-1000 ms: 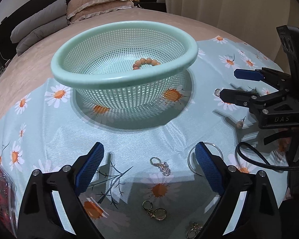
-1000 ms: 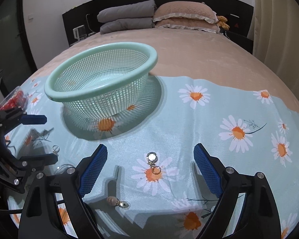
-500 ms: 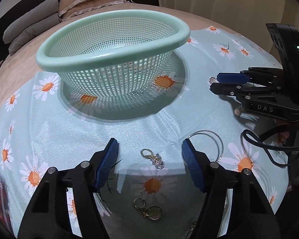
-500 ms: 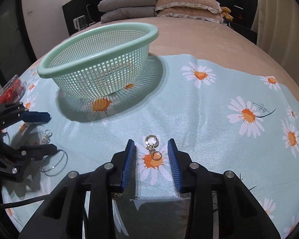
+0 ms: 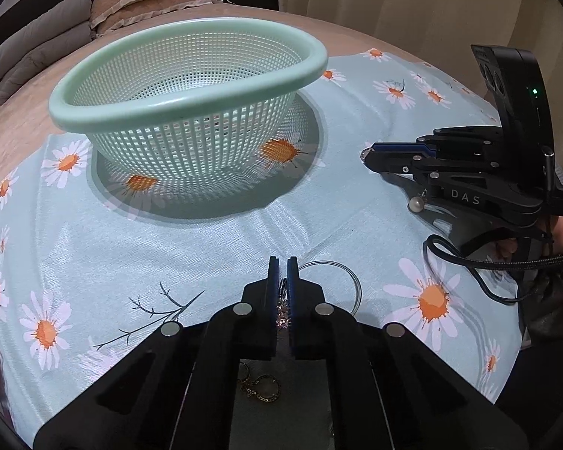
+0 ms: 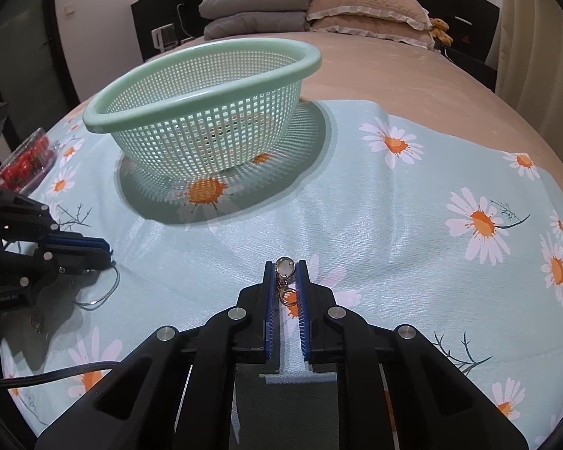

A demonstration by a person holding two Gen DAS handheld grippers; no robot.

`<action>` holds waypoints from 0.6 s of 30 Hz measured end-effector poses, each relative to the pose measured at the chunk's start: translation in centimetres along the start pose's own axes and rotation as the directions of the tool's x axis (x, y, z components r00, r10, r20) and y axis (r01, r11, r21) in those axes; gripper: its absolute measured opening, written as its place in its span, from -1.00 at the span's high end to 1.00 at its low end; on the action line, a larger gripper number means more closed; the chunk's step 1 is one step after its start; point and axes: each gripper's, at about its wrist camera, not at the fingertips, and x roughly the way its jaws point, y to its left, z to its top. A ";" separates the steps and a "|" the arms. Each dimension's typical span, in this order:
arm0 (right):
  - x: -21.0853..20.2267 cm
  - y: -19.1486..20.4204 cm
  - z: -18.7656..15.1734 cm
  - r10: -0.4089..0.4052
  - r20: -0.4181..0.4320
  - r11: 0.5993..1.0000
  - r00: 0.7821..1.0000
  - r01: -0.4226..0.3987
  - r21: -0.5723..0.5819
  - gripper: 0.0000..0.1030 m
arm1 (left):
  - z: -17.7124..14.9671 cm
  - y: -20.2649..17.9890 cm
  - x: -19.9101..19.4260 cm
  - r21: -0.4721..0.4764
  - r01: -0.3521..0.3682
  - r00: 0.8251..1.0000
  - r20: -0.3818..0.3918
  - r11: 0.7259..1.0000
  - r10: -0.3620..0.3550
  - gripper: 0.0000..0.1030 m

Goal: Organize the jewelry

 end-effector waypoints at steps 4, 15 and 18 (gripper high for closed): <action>-0.5 -0.2 0.0 0.024 0.011 1.000 1.000 -0.024 0.011 0.92 | -0.3 0.5 -0.8 -0.018 0.006 1.000 0.012 1.000 -0.006 0.94; -2.8 -0.3 0.2 0.021 0.046 1.000 0.999 -0.021 0.003 0.92 | 0.1 1.2 -2.6 -0.025 -0.010 0.999 0.050 1.000 0.011 0.94; -3.6 0.0 0.5 0.029 0.062 1.000 0.998 -0.028 -0.013 0.92 | 0.2 1.5 -3.3 -0.030 -0.022 0.998 0.065 0.999 0.024 0.94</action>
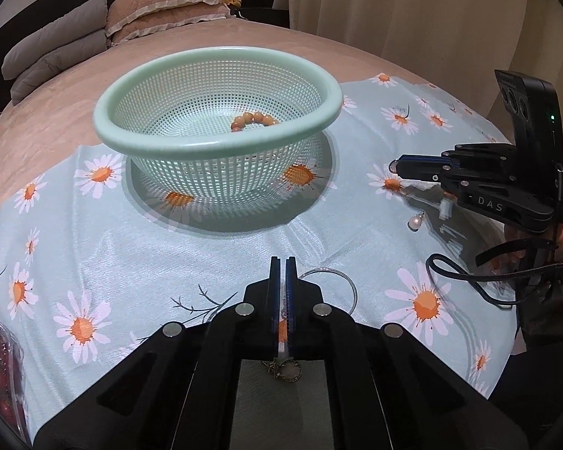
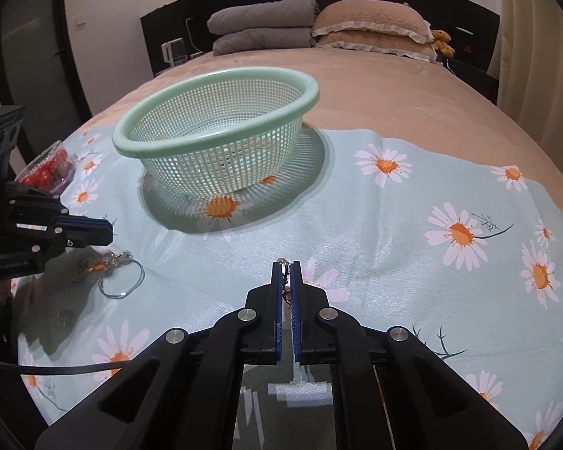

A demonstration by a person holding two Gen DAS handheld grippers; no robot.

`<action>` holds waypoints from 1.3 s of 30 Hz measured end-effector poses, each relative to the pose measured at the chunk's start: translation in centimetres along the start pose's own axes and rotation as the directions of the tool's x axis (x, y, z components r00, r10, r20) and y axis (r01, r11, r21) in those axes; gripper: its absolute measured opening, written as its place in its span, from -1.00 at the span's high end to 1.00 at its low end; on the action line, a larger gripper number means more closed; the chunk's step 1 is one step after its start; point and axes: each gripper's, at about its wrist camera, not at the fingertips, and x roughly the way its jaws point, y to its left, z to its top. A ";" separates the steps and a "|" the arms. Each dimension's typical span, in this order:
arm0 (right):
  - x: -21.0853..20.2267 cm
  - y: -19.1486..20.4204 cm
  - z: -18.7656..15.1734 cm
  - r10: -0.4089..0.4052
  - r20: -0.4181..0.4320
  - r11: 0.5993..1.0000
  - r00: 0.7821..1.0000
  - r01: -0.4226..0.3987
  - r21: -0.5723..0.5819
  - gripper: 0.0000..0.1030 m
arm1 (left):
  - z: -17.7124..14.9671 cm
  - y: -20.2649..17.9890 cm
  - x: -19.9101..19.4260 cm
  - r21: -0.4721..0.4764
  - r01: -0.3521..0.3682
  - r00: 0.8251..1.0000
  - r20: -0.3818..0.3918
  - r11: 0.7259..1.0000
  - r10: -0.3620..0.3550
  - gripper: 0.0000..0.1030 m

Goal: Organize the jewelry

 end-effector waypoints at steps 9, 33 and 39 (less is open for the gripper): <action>-0.9 1.3 0.4 0.011 0.007 0.999 1.000 -0.010 -0.043 0.92 | 0.0 -0.1 -0.3 0.003 -0.007 1.000 -0.002 1.000 0.007 0.94; -0.4 2.5 0.2 0.027 -0.017 0.996 0.999 -0.028 -0.081 0.92 | -0.4 0.1 2.2 -0.012 0.027 0.997 -0.073 1.000 -0.028 0.84; -0.8 2.5 0.3 0.023 -0.008 0.996 1.000 -0.024 -0.087 0.92 | -0.1 0.9 0.4 -0.030 0.013 0.999 -0.032 0.999 -0.014 0.84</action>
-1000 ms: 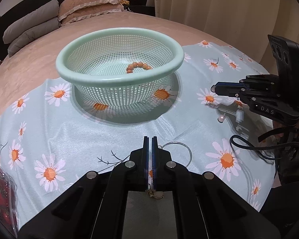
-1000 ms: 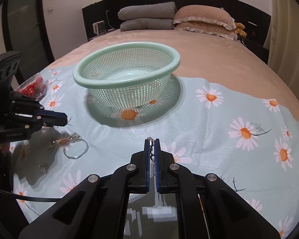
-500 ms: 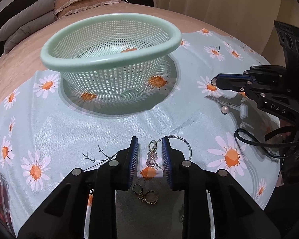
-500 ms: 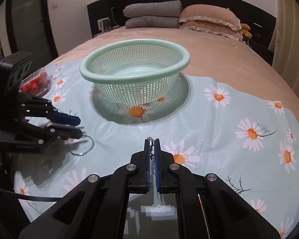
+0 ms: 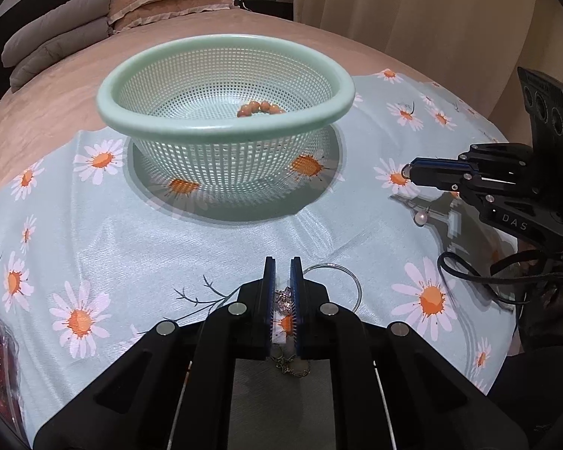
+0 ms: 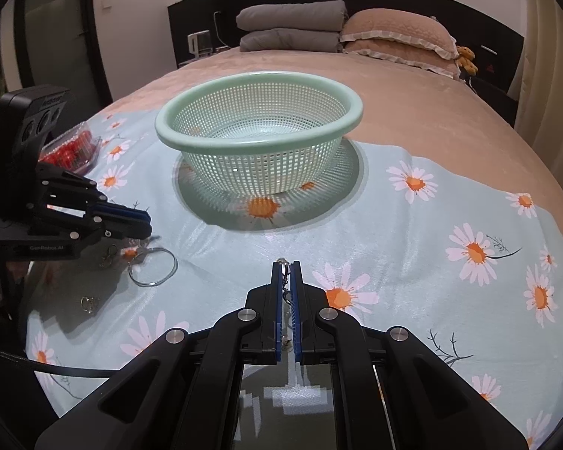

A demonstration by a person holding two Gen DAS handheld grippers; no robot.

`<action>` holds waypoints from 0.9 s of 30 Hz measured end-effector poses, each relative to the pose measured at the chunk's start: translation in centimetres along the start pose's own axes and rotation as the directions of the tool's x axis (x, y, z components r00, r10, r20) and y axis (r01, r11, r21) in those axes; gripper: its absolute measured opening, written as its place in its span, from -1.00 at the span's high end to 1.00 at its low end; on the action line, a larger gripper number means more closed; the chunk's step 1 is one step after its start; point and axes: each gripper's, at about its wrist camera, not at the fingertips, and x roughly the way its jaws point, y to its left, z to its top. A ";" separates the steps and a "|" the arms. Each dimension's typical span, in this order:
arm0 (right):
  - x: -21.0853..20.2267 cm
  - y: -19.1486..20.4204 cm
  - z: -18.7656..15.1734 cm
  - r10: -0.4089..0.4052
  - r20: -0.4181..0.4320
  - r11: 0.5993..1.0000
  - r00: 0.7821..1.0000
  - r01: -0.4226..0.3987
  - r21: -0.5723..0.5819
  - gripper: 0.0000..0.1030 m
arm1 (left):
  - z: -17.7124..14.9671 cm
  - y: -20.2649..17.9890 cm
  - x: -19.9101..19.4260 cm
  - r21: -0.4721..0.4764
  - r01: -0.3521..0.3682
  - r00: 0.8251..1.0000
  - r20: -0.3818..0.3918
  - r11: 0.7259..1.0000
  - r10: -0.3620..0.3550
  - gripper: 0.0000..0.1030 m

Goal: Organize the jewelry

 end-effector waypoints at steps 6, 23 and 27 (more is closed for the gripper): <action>-1.1 0.2 0.7 -0.024 0.032 1.000 0.999 0.024 -0.013 0.92 | 0.8 0.4 -2.0 0.012 -0.034 0.999 0.037 0.999 0.033 0.84; -4.6 0.8 6.4 -0.073 0.132 0.990 0.989 0.088 -0.112 0.92 | 7.4 0.7 -4.2 0.054 -0.074 0.993 0.101 0.996 0.068 0.84; -4.4 1.1 8.0 -0.066 0.145 0.987 0.987 0.085 -0.134 0.92 | 8.3 0.9 -3.8 0.059 -0.081 0.993 0.090 0.995 0.075 0.84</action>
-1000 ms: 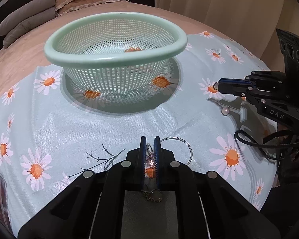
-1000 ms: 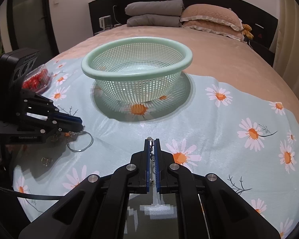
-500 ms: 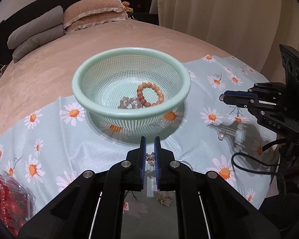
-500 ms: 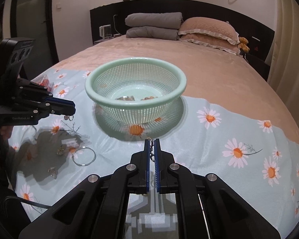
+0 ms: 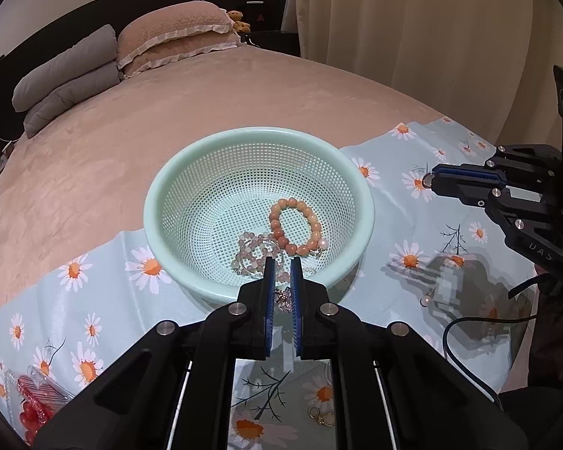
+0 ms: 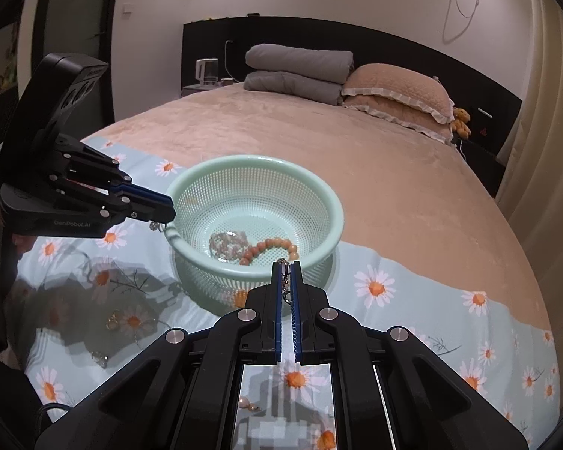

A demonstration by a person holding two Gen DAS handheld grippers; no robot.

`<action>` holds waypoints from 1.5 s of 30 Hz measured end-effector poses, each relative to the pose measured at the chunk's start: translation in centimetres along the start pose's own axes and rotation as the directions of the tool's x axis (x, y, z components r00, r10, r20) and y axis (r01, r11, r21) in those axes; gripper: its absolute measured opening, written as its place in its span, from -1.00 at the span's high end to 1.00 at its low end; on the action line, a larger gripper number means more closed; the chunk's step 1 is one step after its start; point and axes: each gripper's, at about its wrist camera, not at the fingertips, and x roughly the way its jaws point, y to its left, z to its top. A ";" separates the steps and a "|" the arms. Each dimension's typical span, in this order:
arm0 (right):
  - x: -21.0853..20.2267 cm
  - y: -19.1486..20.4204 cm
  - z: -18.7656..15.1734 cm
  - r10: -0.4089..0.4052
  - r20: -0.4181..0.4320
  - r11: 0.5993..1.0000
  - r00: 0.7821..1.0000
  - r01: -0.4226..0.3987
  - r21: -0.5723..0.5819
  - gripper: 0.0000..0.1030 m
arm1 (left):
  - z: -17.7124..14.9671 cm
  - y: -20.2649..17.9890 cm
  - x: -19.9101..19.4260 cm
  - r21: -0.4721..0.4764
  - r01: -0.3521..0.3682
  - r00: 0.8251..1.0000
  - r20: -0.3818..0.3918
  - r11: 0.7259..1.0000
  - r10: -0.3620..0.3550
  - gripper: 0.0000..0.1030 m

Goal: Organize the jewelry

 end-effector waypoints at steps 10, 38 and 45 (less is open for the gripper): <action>2.7 -0.1 1.4 0.028 -0.015 1.000 0.999 -0.028 -0.004 0.92 | 0.8 0.8 1.4 -0.005 -0.007 1.000 -0.026 1.000 0.007 0.84; 3.3 -4.0 -2.4 -0.101 0.055 0.969 0.993 0.086 0.230 -0.71 | -3.1 2.7 -0.2 -0.165 -0.154 0.986 0.037 0.974 0.163 -0.88; 4.6 -3.4 -3.5 -0.090 -0.010 0.974 0.996 0.091 0.210 -0.71 | -3.7 1.9 0.4 -0.126 -0.185 0.982 0.009 0.975 0.188 -0.89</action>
